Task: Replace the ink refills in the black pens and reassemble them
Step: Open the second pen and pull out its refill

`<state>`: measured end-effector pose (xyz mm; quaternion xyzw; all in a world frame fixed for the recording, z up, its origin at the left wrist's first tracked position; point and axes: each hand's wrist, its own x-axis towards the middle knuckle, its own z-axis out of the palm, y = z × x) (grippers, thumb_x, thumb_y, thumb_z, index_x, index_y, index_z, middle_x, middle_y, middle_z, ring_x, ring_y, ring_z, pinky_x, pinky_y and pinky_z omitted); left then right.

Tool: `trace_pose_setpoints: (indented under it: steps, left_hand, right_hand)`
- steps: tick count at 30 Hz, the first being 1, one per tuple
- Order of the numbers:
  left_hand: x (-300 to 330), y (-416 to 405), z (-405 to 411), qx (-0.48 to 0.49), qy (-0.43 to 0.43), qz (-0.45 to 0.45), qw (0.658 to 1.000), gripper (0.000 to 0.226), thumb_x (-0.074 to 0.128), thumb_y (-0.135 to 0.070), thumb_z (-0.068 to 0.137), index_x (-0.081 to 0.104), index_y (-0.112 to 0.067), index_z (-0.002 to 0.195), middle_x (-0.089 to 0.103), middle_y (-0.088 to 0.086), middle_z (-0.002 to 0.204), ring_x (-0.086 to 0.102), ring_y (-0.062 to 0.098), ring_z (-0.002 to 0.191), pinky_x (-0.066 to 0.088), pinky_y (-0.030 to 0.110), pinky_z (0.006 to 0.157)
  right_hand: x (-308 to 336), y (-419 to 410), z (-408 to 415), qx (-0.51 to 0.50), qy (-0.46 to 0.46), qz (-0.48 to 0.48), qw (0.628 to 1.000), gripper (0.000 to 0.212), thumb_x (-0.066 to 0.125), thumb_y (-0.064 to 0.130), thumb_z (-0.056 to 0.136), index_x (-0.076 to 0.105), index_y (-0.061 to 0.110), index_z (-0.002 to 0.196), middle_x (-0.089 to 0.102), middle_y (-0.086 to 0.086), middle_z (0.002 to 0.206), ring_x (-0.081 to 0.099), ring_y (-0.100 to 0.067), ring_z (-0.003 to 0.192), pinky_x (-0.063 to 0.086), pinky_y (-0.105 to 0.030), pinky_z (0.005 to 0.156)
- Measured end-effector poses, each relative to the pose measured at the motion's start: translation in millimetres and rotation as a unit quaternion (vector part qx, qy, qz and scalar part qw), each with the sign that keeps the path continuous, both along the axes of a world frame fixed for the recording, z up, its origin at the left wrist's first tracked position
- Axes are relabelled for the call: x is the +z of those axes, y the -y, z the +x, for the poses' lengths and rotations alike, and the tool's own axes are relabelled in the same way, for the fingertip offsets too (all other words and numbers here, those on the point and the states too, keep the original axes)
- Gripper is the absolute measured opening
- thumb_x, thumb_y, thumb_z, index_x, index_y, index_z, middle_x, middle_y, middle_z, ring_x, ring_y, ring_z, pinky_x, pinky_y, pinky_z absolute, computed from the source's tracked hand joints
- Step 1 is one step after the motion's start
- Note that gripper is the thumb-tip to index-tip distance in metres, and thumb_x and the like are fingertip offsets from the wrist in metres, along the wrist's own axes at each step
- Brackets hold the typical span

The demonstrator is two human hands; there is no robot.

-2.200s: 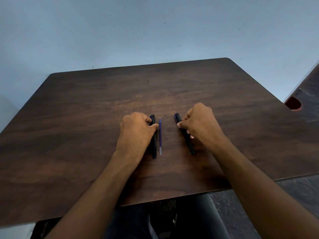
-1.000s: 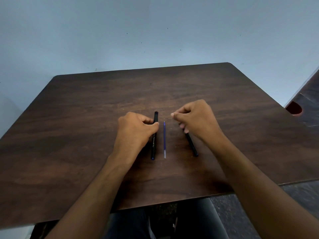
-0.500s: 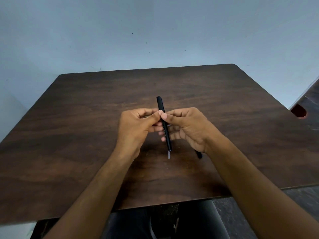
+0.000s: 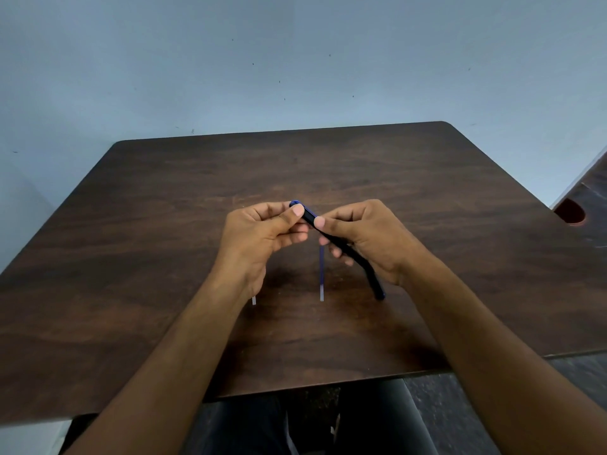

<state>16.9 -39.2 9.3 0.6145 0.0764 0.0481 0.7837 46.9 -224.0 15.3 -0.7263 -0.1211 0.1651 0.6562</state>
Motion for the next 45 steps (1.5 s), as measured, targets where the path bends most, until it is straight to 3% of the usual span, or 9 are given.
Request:
trace_pose_setpoints:
  steps: [5, 7, 9, 13, 16, 24, 34, 39, 45]
  left_hand:
    - [2, 5, 0, 0.017, 0.019, 0.008, 1.000, 0.016, 0.074, -0.006, 0.086, 0.074, 0.004, 0.097, 0.077, 0.014, 0.077, 0.075, 0.020, 0.071, 0.061, 0.027, 0.069]
    - [2, 6, -1, 0.022, 0.026, 0.011, 0.999, 0.015, 0.074, -0.005, 0.086, 0.074, 0.004, 0.098, 0.077, 0.013, 0.075, 0.075, 0.020, 0.071, 0.061, 0.028, 0.070]
    - [2, 7, -2, 0.022, 0.029, 0.011, 0.999, 0.014, 0.072, -0.004, 0.087, 0.074, 0.005, 0.099, 0.077, 0.012, 0.075, 0.074, 0.020, 0.070, 0.061, 0.028, 0.070]
    - [5, 11, -3, 0.022, 0.038, 0.012, 0.999, 0.010, 0.070, -0.001, 0.088, 0.076, 0.001, 0.096, 0.076, 0.012, 0.075, 0.072, 0.019, 0.069, 0.061, 0.028, 0.072]
    - [8, 10, -2, 0.021, 0.043, 0.012, 0.999, 0.008, 0.071, -0.001, 0.088, 0.077, -0.001, 0.093, 0.077, 0.012, 0.076, 0.073, 0.019, 0.069, 0.061, 0.027, 0.072]
    - [7, 5, -2, 0.060, 0.028, 0.009, 0.998, 0.011, 0.076, -0.008, 0.086, 0.078, -0.001, 0.094, 0.076, 0.016, 0.077, 0.072, 0.020, 0.067, 0.059, 0.026, 0.069]
    - [7, -6, 4, 0.091, 0.016, 0.028, 0.995, 0.014, 0.075, -0.009, 0.087, 0.078, 0.000, 0.098, 0.076, 0.020, 0.085, 0.070, 0.021, 0.068, 0.061, 0.030, 0.071]
    - [4, -8, 11, 0.067, -0.017, 0.133, 0.989, 0.010, 0.075, -0.011, 0.088, 0.078, -0.002, 0.092, 0.075, 0.015, 0.076, 0.065, 0.019, 0.064, 0.059, 0.026, 0.062]
    - [-2, -11, 24, 0.054, -0.084, 0.349, 0.932, 0.014, 0.084, -0.027, 0.080, 0.079, -0.014, 0.084, 0.074, 0.006, 0.064, 0.063, 0.011, 0.048, 0.055, 0.026, 0.055]
  right_hand:
    - [3, 0, -1, 0.010, 0.041, -0.034, 0.999, 0.035, 0.067, 0.027, 0.098, 0.074, -0.007, 0.092, 0.054, -0.014, 0.070, 0.034, -0.014, 0.050, 0.025, -0.021, 0.040]
    - [6, 0, -2, 0.015, 0.050, -0.037, 0.998, 0.028, 0.066, 0.027, 0.099, 0.080, 0.003, 0.091, 0.050, -0.008, 0.064, 0.030, -0.012, 0.048, 0.023, -0.020, 0.039]
    - [9, 2, -2, 0.013, 0.068, -0.044, 0.997, 0.022, 0.066, 0.024, 0.099, 0.083, 0.013, 0.093, 0.048, -0.002, 0.058, 0.029, -0.009, 0.046, 0.024, -0.017, 0.038]
    - [9, 3, 0, 0.005, 0.110, -0.061, 0.992, 0.023, 0.064, 0.018, 0.100, 0.080, 0.002, 0.104, 0.051, 0.011, 0.047, 0.036, -0.002, 0.037, 0.031, -0.008, 0.040]
    - [8, 4, -3, -0.003, 0.126, -0.071, 0.990, 0.024, 0.064, 0.020, 0.100, 0.079, 0.004, 0.110, 0.055, 0.014, 0.045, 0.042, 0.000, 0.039, 0.036, -0.008, 0.042]
    - [14, 1, -12, -0.010, 0.064, -0.083, 0.994, 0.027, 0.061, 0.033, 0.102, 0.082, 0.016, 0.104, 0.049, -0.004, 0.056, 0.033, -0.008, 0.042, 0.028, -0.018, 0.038]
    - [17, 9, -14, -0.005, 0.009, -0.088, 0.996, 0.026, 0.057, 0.022, 0.102, 0.081, 0.012, 0.098, 0.057, -0.010, 0.065, 0.036, -0.013, 0.046, 0.028, -0.023, 0.041]
    - [15, 12, -13, -0.017, 0.008, -0.084, 0.996, 0.026, 0.057, 0.021, 0.102, 0.081, 0.012, 0.098, 0.059, -0.012, 0.068, 0.041, -0.015, 0.048, 0.031, -0.026, 0.042]
    - [12, 14, -11, -0.036, -0.006, -0.070, 0.997, 0.024, 0.060, 0.018, 0.100, 0.081, 0.008, 0.095, 0.064, -0.011, 0.068, 0.049, -0.016, 0.049, 0.042, -0.029, 0.043]
